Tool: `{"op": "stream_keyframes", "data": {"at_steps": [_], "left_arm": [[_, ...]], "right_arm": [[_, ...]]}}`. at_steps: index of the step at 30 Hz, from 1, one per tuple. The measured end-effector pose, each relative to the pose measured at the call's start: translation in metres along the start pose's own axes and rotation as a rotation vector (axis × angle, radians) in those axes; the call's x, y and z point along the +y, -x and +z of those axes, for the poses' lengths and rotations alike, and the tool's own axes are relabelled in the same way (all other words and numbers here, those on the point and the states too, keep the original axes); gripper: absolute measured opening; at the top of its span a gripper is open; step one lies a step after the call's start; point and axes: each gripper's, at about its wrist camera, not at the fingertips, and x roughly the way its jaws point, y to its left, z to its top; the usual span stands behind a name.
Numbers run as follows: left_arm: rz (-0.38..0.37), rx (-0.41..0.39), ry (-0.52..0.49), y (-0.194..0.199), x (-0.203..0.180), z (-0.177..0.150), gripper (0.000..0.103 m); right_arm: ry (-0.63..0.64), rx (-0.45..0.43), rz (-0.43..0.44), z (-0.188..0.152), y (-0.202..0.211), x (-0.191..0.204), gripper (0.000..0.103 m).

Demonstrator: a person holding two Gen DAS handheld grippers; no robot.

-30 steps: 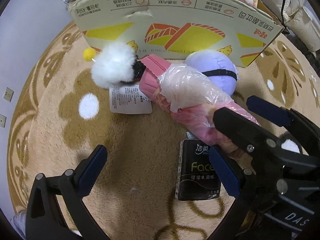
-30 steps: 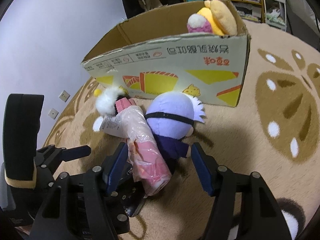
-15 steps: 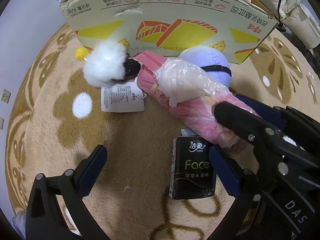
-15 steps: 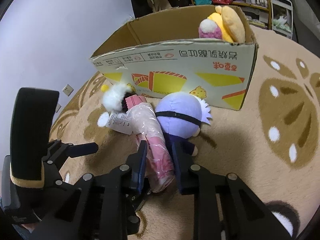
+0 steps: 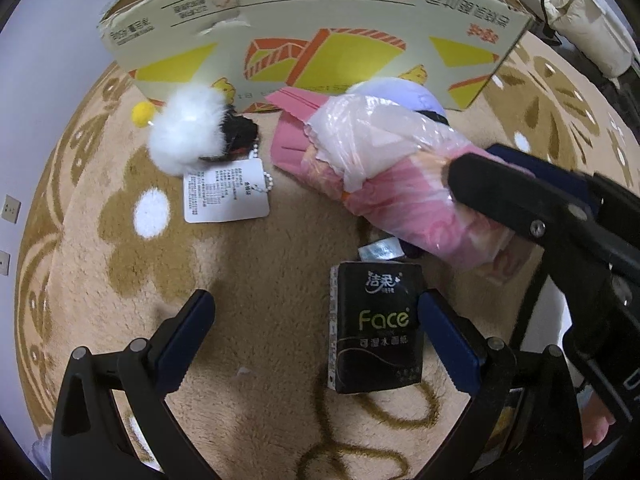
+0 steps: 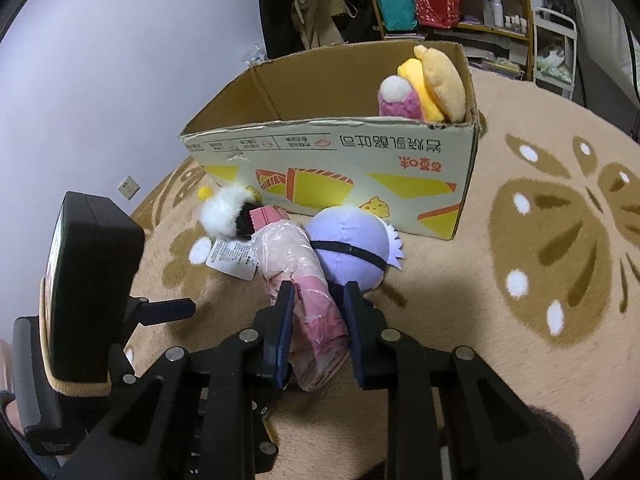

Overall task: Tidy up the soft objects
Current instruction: 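Grasp the black Face tissue pack with the left tool while the right tool grasps the pink umbrella, then carry the black tissue pack and pink umbrella into the box and release both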

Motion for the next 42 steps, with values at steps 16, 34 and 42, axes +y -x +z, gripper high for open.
{"op": "stream_keyframes", "data": {"at_steps": [16, 34, 42], "left_arm": [[0.018, 0.034, -0.075, 0.003, -0.022, -0.009, 0.045], [0.148, -0.243, 0.125, 0.093, 0.036, 0.008, 0.044], [0.209, -0.346, 0.157, 0.125, 0.06, 0.027, 0.044]], "right_arm": [[0.015, 0.017, -0.002, -0.003, -0.003, 0.004, 0.023], [0.037, -0.239, -0.009, 0.011, 0.06, 0.021, 0.015], [0.04, -0.352, 0.011, 0.027, 0.095, 0.025, 0.014]]}}
